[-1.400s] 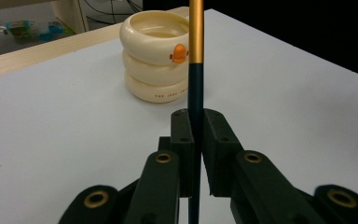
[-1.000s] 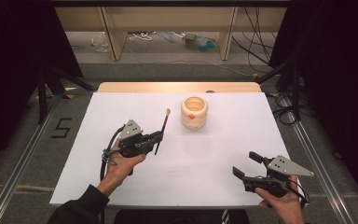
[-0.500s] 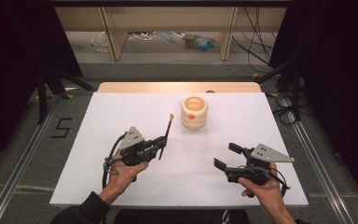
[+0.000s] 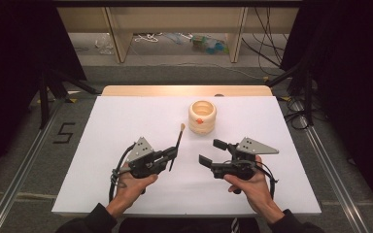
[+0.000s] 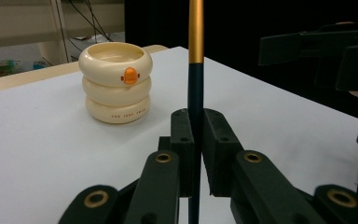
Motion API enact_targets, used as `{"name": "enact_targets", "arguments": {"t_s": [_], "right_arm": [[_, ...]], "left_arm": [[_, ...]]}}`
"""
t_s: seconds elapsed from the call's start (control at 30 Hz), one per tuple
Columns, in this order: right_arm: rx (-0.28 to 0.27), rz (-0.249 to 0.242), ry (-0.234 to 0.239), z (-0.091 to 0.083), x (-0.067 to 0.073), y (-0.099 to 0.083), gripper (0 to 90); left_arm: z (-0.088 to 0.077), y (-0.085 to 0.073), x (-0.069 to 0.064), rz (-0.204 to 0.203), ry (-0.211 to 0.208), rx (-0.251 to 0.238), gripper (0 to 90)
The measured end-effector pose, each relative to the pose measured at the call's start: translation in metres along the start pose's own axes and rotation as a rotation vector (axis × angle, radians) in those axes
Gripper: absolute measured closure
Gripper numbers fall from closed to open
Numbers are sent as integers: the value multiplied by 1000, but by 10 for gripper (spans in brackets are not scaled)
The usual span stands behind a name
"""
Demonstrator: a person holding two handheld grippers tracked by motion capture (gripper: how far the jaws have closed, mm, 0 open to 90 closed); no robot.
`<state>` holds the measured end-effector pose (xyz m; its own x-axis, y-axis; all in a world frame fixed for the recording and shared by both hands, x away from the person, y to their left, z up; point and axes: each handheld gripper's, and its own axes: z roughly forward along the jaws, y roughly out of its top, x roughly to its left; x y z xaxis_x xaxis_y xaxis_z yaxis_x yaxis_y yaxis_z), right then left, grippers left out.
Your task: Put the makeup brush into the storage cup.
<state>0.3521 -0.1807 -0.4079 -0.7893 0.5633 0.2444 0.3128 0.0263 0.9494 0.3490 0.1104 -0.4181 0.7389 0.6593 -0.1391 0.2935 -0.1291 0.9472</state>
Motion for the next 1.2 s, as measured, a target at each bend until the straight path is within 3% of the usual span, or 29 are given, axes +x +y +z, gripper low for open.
{"name": "enact_targets", "arguments": {"t_s": [0.07, 0.2, 0.3, 0.33, 0.37, 0.43, 0.5, 0.73, 0.87, 0.9, 1.2], "right_arm": [[-29, 9, 16, 7, 1, 1, 206], [-1, 20, 30, 15, 4, 4, 257], [-18, 28, 44, 23, 6, 3, 267], [3, 17, 46, 24, 5, 4, 284], [-12, 21, 49, 27, 6, 3, 297], [-23, 26, 58, 31, 6, 3, 321], [-22, 43, 65, 33, 7, 4, 348], [-30, 57, 79, 40, 7, 5, 439], [-27, 74, 93, 42, 7, 5, 500], [-26, 75, 93, 42, 7, 5, 511], [-26, 103, 119, 47, 8, 3, 605]], "left_arm": [[1, 0, -2, -5, -5, 1, 832], [2, -1, -5, -8, -13, 5, 832], [2, -2, -7, 12, -18, 7, 832], [2, -2, -7, 16, -21, 5, 832], [3, -2, -9, 5, -18, 2, 832], [3, -2, -9, 22, -27, 4, 832], [3, -2, -12, 9, -24, 4, 832], [4, -2, -15, 38, -30, -1, 832], [4, -2, -18, 26, -32, -2, 832], [4, -2, -17, 46, -36, -2, 832], [5, -2, -20, 33, -34, -9, 832]]}}
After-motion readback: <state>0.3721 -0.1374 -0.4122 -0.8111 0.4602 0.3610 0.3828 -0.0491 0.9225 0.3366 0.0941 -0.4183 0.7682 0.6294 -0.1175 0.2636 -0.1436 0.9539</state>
